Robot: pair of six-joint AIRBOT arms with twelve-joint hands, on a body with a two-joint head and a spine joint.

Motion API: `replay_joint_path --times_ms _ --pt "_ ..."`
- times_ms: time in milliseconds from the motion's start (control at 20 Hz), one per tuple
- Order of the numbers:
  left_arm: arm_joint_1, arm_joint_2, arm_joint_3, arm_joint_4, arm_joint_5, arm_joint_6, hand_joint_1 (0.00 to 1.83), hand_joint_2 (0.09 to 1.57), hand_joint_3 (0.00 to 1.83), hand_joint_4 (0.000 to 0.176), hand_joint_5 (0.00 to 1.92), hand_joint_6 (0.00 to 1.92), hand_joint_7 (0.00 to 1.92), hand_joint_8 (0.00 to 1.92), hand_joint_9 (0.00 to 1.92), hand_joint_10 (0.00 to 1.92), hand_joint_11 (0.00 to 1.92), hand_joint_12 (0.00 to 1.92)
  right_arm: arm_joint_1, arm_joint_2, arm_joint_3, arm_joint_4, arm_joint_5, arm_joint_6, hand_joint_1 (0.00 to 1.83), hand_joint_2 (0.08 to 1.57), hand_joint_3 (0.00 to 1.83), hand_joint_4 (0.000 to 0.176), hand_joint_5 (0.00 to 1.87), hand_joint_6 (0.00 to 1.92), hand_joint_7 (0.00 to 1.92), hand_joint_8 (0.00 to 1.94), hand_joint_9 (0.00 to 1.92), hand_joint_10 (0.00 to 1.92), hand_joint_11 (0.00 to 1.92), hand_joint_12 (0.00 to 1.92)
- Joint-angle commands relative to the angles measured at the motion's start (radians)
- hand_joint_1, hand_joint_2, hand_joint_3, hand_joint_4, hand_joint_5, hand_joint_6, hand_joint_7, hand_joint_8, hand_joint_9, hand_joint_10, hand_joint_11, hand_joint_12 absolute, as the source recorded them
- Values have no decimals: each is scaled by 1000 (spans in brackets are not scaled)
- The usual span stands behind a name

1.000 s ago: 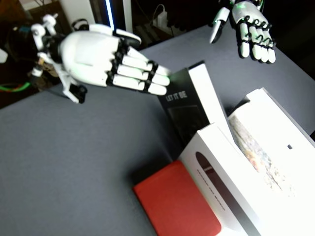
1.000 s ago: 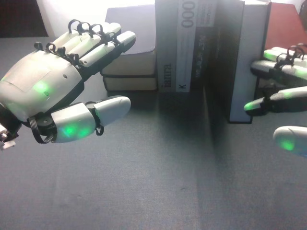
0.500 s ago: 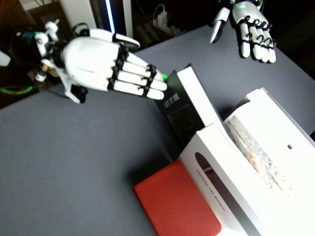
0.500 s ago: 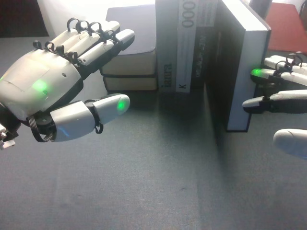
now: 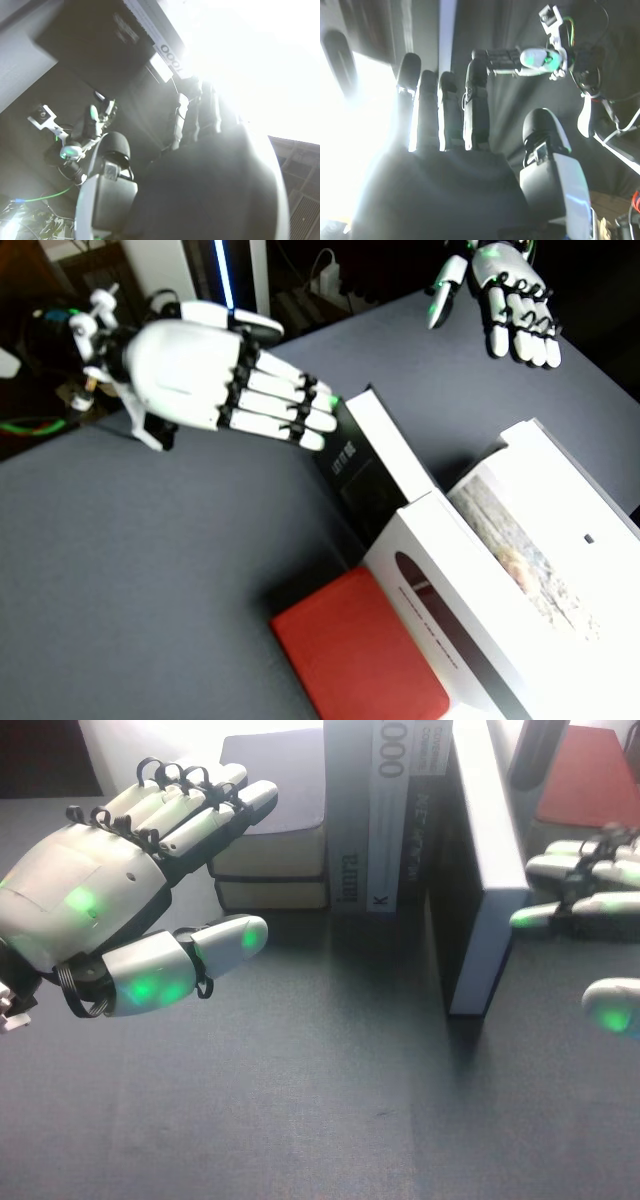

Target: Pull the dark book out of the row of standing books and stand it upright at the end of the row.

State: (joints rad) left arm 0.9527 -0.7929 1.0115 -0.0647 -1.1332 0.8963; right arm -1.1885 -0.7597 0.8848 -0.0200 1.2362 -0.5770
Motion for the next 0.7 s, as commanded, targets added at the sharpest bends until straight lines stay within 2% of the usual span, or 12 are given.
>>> replay_joint_path --times_ms 0,50,150,250,300,400,450,500,550,600,650 --pt "-8 2 -6 1 -130 0 0 1349 3 51 71 6 0 0 0 0 0 0 5 9 -5 16 165 6 0 1315 3 0 555 71 228 5 25 312 0 1285" --pt "-8 2 -7 1 -131 0 0 1359 8 49 64 2 0 0 0 0 0 0 5 19 -9 16 183 1 0 1322 4 0 547 69 231 4 4 363 0 1335" --pt "-8 2 -6 0 -132 0 0 1361 7 52 51 1 0 0 0 0 0 0 5 36 -18 27 226 -23 21 1338 3 0 500 72 196 3 0 331 0 1589" --pt "-8 2 -6 0 -134 0 0 1351 2 64 53 2 0 0 0 0 0 0 5 42 -19 45 265 -44 0 1324 0 0 440 66 141 0 0 221 0 1651" --pt "-7 2 -6 0 -135 0 0 1344 0 59 59 4 0 0 0 0 0 0 5 45 -19 53 279 -53 13 1328 0 0 416 63 123 0 0 198 0 1661" --pt "-6 2 -7 -2 -141 0 0 1340 0 57 64 6 0 0 0 0 0 0 5 51 -20 89 328 -82 7 1334 1 0 314 50 21 0 0 19 0 1485" --pt "-5 3 -8 -3 -143 0 0 1344 0 57 59 4 0 0 0 0 0 0 5 53 -21 106 350 -96 25 1322 0 0 259 30 3 0 0 3 0 1464" --pt "-5 3 -8 -3 -145 0 0 1341 0 64 52 1 0 0 0 0 0 0 5 55 -21 116 363 -106 94 1350 5 0 237 32 0 0 0 0 0 1557" --pt "-4 3 -8 -4 -150 0 0 1350 2 52 81 13 0 0 0 0 0 0 5 58 -21 134 380 -119 122 1361 6 0 222 60 0 0 0 0 0 1722" --pt "-3 3 -9 -6 -159 0 0 1358 5 56 81 12 0 0 0 0 0 0 5 61 -21 154 394 -130 134 1366 6 0 208 92 0 0 0 0 0 1881" --pt "-1 3 -11 -7 -168 0 1 1364 8 55 76 9 0 0 0 0 0 0 5 62 -21 173 405 -138 160 1371 7 0 182 97 0 0 0 0 0 1913"
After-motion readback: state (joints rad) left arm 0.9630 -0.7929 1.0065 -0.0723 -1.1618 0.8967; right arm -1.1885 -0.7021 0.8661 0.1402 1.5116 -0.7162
